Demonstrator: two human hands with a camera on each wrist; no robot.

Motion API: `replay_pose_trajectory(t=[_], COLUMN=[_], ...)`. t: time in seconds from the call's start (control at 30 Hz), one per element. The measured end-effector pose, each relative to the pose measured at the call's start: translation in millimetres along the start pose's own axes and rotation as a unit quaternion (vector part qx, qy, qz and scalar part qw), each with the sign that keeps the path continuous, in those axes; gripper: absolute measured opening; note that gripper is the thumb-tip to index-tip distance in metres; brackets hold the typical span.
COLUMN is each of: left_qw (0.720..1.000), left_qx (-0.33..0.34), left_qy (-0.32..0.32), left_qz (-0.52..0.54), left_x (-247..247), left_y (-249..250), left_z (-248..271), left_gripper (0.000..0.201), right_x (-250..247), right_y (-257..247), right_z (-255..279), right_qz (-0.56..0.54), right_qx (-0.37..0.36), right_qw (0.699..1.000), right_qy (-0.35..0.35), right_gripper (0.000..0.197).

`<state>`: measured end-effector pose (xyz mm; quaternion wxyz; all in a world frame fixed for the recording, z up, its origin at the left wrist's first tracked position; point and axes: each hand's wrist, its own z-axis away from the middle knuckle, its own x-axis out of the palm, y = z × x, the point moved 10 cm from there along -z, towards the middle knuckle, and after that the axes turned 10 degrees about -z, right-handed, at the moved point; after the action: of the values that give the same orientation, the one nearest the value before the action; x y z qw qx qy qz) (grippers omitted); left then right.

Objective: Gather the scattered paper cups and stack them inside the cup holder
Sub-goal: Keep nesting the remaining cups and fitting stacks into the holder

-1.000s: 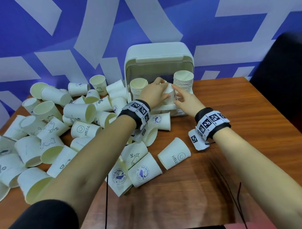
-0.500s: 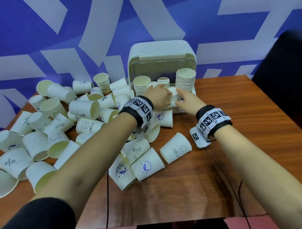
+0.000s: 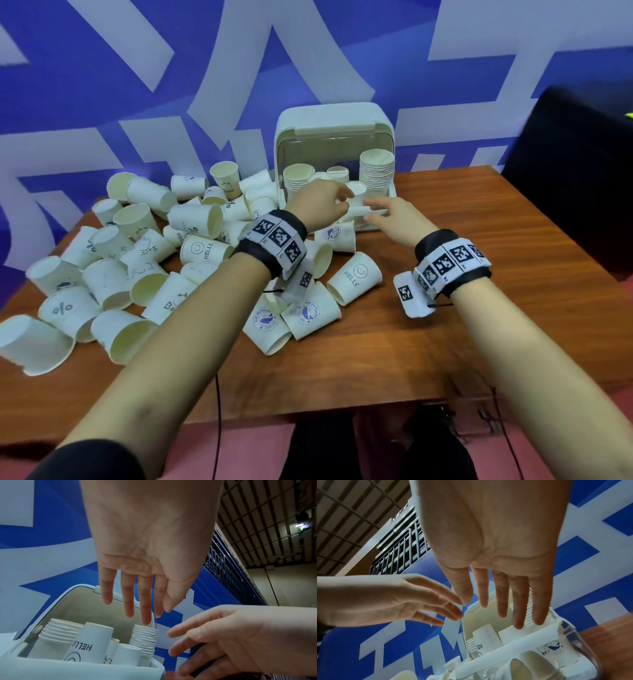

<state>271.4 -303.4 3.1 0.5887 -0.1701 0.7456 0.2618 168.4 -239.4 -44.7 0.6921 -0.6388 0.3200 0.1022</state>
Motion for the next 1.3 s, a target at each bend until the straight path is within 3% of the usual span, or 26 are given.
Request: replay_pose_trajectory(t=[0.17, 0.33, 0.5, 0.63, 0.93, 1.3], left_qw=[0.997, 0.99, 0.99, 0.991, 0.984, 0.983], left_qx=[-0.072, -0.105, -0.108, -0.118, -0.113, -0.129], left_qy=[-0.026, -0.088, -0.058, -0.039, -0.127, -0.111], left_qz=[0.021, -0.032, -0.062, -0.05, -0.052, 0.071], left_x=[26.3, 76.4, 102.9, 112.0, 135.3, 123.9], left_y=[-8.2, -6.0, -3.7, -7.1, -0.7, -4.3], left_z=[38.4, 81.3, 105.0, 108.0, 109.9, 108.7], left_gripper=[0.036, 0.046, 0.044, 0.05, 0.069, 0.066], right_x=[13.7, 40.7, 59.2, 68.7, 61.5, 57.2], right_y=[18.3, 46.0, 57.6, 58.4, 82.3, 83.8], right_z=[29.9, 60.0, 77.6, 87.9, 102.2, 103.1], right_qz=[-0.064, -0.096, -0.119, -0.143, -0.147, -0.179], right_qx=[0.039, 0.083, 0.099, 0.087, 0.099, 0.099], right_qw=[0.997, 0.992, 0.988, 0.986, 0.98, 0.972], right_qy=[0.014, 0.009, 0.017, 0.024, 0.087, 0.112], right_gripper=[0.042, 0.048, 0.046, 0.039, 0.022, 0.043])
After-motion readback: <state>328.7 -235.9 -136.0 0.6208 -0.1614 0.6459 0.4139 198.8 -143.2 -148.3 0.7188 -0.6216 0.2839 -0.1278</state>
